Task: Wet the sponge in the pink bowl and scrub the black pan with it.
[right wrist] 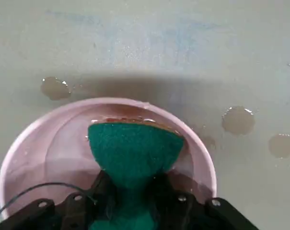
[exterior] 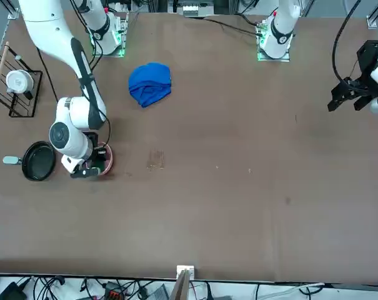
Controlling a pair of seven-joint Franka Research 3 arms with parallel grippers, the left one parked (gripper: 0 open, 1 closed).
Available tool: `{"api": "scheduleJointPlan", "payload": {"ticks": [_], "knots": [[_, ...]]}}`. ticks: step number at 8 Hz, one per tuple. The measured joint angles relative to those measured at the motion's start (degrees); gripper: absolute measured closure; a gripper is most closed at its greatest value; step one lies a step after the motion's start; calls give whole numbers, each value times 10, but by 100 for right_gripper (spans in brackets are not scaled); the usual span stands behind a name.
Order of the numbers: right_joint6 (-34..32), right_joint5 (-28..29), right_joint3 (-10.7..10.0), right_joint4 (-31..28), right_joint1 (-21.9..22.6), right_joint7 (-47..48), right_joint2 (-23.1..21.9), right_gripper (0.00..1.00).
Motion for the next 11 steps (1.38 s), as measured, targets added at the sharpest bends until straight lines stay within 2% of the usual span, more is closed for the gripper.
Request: {"api": "scheduleJointPlan", "payload": {"ticks": [7,11], "knots": [[-4,0,2,7,1,0,-5,63],[-118,0,2,55,0,0,-47,64]]}}
